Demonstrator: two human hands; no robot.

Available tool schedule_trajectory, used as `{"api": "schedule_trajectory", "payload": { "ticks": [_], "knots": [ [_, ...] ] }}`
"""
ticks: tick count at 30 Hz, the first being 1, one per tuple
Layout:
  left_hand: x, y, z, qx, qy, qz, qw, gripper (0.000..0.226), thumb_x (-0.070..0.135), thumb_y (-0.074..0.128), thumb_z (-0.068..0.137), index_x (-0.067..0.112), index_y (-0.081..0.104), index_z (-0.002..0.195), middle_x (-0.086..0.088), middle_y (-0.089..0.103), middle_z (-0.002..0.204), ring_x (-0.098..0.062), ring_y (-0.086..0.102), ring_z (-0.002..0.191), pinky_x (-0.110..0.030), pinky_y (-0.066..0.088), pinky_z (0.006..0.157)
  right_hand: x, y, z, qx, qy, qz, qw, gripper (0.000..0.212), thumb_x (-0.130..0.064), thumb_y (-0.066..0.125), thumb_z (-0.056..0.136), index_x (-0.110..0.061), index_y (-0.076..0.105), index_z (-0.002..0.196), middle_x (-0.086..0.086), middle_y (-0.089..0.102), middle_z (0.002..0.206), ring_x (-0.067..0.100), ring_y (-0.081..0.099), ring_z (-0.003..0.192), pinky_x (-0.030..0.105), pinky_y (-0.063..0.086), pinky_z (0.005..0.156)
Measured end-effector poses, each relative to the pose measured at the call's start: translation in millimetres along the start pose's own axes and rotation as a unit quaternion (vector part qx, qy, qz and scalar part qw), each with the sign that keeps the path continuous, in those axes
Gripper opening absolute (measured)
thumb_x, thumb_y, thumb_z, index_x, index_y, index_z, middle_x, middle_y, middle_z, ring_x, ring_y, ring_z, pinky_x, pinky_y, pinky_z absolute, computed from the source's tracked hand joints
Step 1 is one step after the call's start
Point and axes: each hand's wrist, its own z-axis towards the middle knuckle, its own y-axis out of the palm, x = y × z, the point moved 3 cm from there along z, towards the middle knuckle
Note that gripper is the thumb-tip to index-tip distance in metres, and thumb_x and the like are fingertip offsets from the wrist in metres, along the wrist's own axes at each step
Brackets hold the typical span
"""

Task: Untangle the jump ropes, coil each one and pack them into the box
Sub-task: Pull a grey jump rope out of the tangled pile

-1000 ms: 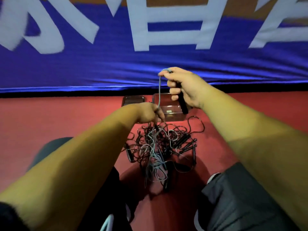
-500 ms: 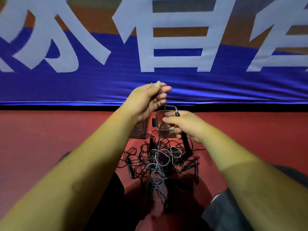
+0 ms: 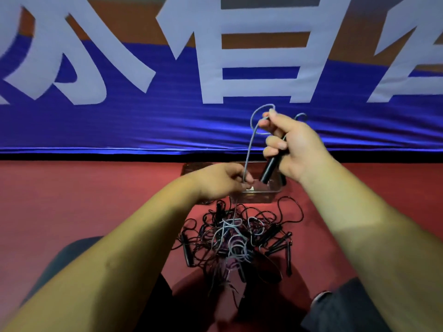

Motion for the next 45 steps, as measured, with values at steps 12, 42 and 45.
{"api": "schedule_trajectory", "payload": {
  "ticks": [12, 42, 45],
  "knots": [
    [41.2, -53.9, 4.6, 0.198, 0.061, -0.434, 0.877, 0.01, 0.02, 0.061, 0.105, 0.013, 0.068, 0.107, -0.005, 0.079, 0.106, -0.018, 0.074, 0.073, -0.025, 0.064, 0.068, 50.6, -16.7, 4.8, -0.109, 0.159, -0.384, 0.903, 0.022, -0.013, 0.066, 0.099, -0.015, 0.078, 0.118, -0.002, 0.059, 0.069, 0.01, 0.04, 0.049, 0.028, 0.037, 0.052],
    [40.4, -43.0, 22.2, 0.199, 0.065, -0.521, 0.828, 0.009, 0.019, 0.054, 0.108, 0.016, 0.062, 0.11, -0.005, 0.078, 0.106, -0.021, 0.079, 0.087, -0.03, 0.064, 0.068, 34.1, -18.6, 1.6, -0.097, 0.151, -0.333, 0.926, 0.046, -0.049, 0.049, 0.11, -0.01, 0.07, 0.122, 0.014, 0.08, 0.111, 0.015, 0.061, 0.064, 0.031, 0.056, 0.061],
    [30.1, -48.0, 26.3, 0.24, 0.045, -0.553, 0.796, 0.007, 0.016, 0.051, 0.11, 0.012, 0.057, 0.109, -0.009, 0.075, 0.102, -0.021, 0.078, 0.08, -0.03, 0.063, 0.064, 37.0, -13.1, -2.4, -0.153, 0.137, -0.293, 0.934, 0.035, -0.036, 0.05, 0.112, -0.01, 0.072, 0.119, 0.014, 0.079, 0.104, 0.019, 0.069, 0.076, 0.032, 0.062, 0.076]
  ]
}}
